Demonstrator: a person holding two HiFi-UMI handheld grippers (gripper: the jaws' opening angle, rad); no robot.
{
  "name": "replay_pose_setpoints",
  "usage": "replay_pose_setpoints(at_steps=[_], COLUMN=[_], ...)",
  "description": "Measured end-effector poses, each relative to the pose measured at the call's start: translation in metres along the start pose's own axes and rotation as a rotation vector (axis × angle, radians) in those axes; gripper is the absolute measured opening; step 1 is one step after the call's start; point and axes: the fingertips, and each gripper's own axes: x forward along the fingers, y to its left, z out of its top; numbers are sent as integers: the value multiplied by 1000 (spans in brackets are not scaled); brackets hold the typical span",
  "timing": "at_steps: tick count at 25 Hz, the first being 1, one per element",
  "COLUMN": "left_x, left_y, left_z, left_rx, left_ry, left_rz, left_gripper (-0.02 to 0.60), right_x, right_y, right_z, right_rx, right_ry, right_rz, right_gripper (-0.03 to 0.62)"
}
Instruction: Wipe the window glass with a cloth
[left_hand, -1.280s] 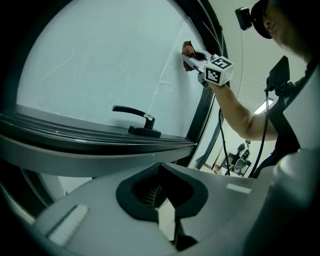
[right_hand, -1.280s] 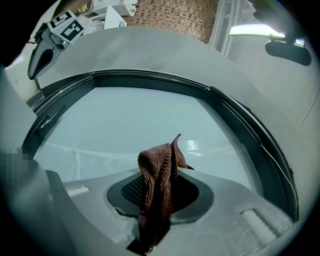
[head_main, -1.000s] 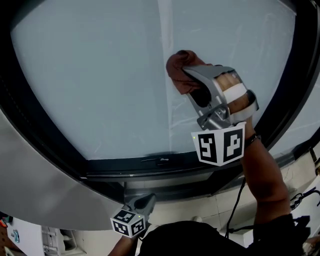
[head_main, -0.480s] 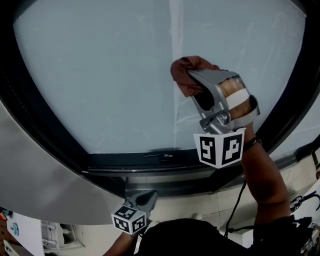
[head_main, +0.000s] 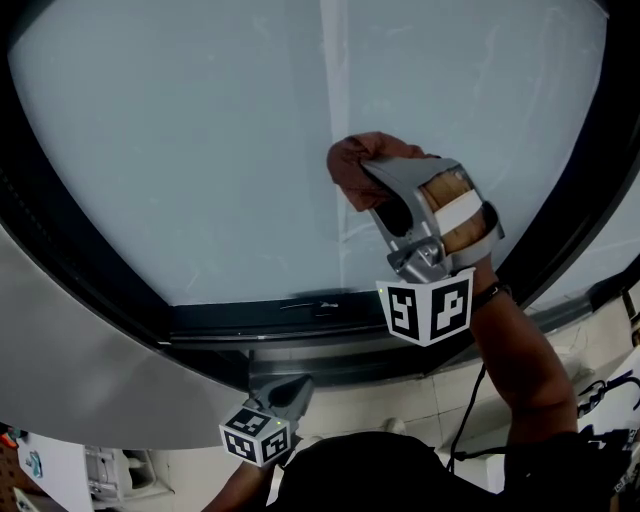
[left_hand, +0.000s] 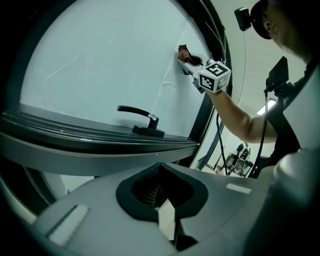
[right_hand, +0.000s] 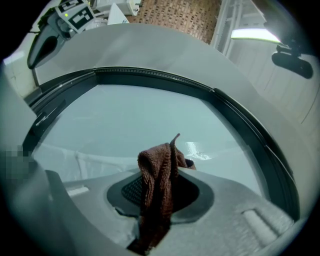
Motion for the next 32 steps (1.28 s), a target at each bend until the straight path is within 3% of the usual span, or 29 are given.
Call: replay_pose_setpoints(at_steps=[13,25,32], left_x=[4,7,8], left_y=[-1,-1,-3], left_z=[-1,-3,-4], left_rx=[-1,2,-3], left_ry=[12,20,18], left_rz=[-6,-11,-12], left_gripper=[17,17,17], right_x=[-14,-30,-36], right_y=[51,117,132], right_z=[2,7,7], right_rx=[58,72,93], right_ry=[0,13,6], right_rz=[57,167,168], right_gripper=[80,80,80])
